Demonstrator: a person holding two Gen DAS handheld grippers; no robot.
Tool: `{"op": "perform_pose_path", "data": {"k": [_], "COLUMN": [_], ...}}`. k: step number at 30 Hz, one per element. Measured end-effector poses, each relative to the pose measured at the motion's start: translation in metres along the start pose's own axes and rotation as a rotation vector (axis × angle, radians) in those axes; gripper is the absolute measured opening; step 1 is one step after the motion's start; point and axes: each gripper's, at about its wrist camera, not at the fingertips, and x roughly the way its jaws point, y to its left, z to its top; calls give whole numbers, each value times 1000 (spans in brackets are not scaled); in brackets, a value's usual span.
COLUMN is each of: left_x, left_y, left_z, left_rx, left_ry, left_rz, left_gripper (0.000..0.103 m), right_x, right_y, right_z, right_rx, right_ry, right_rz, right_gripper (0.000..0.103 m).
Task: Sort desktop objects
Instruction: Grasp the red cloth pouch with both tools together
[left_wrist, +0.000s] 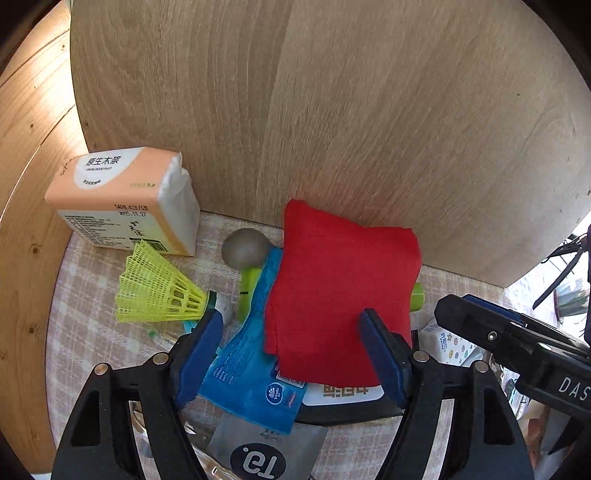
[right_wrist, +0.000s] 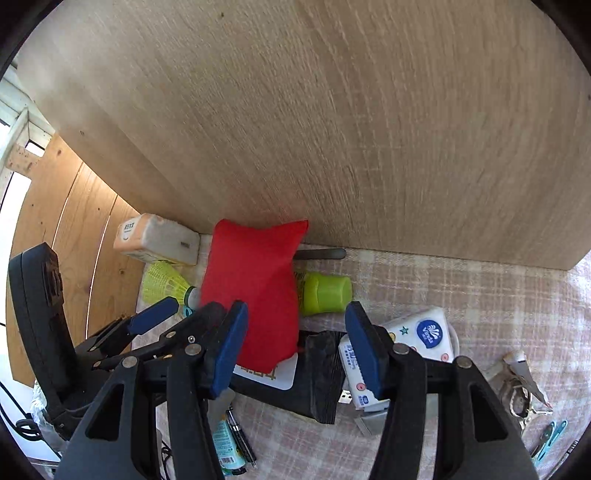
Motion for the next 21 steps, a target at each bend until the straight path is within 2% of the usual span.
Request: {"op": "perform_pose_path", "data": {"k": [3,6,8,10,13,18,21], "left_x": [3,2,0,-2,-3,-6,-7], "left_y": [1,-4,-10,-17,-22,-28,-33], "left_z": [0,-2,-6,-10,-18,-38,-45], "left_rx": [-20,-16,-1,25,27,4,24], "left_ry": [-9,-21,-32,-49,-46,-19,-14], "left_rz": [-44,-72,-73,-62,-57,-120,-126], "left_gripper": [66,50,40,37,33,26,24], "right_x": [12,20,24,29,29,31,31], "right_y": [-4,-9,-12,-13,-11,-6,-1], "right_z": [4,8,7,6,2,-7,-8], "right_rx": [50,98,129,178,167,156,110], "right_ry": [21,41,51,58,49,67,64], "right_rz": [45,88,122,154,138,121,101], "right_gripper": [54,50,40,35,35,34,34]}}
